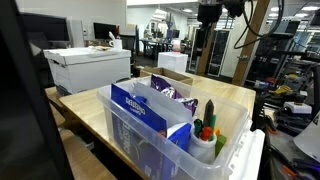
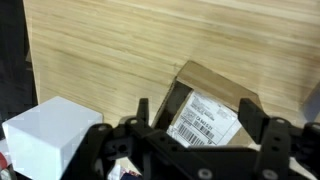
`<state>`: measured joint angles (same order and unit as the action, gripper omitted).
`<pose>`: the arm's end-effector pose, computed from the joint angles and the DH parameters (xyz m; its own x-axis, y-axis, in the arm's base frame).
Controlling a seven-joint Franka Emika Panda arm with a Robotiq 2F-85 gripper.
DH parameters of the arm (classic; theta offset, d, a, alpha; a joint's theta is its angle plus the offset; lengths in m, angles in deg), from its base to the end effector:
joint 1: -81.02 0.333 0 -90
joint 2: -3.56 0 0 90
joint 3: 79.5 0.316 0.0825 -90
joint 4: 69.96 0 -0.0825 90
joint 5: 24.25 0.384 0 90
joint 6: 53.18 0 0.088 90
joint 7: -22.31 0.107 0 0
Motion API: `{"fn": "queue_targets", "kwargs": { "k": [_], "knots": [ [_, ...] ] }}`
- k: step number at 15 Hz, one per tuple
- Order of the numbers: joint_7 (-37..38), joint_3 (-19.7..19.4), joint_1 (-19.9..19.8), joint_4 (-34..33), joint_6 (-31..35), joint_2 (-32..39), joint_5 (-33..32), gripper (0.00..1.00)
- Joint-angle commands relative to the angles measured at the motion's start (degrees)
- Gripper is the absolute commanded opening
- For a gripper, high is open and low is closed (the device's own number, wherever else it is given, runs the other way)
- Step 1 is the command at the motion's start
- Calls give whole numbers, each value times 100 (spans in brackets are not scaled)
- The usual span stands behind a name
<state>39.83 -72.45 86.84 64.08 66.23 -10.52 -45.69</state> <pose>0.4579 0.0872 0.4341 0.9918 0.1128 0.0596 0.0859 -0.9358 0.3419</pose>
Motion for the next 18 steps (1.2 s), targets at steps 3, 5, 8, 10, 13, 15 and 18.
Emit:
{"fn": "queue_targets", "kwargs": {
  "k": [3, 5, 8, 10, 13, 15, 18],
  "knots": [
    [-955, -505, -329, 274, 142, -638, 401, 100],
    [-1357, -806, -410, 198, 37, -732, 841, 100],
    [-1699, -1082, -526, 79, -166, -786, 1318, 100],
    [-1890, -1217, -615, 48, -204, -833, 1429, 100],
    [-2256, -1359, -720, 81, -121, -909, 1396, 100],
    [-2401, -1400, -790, 53, -205, -906, 1288, 100],
    [-2541, -1440, -878, 75, -192, -937, 1207, 100]
  ]
}}
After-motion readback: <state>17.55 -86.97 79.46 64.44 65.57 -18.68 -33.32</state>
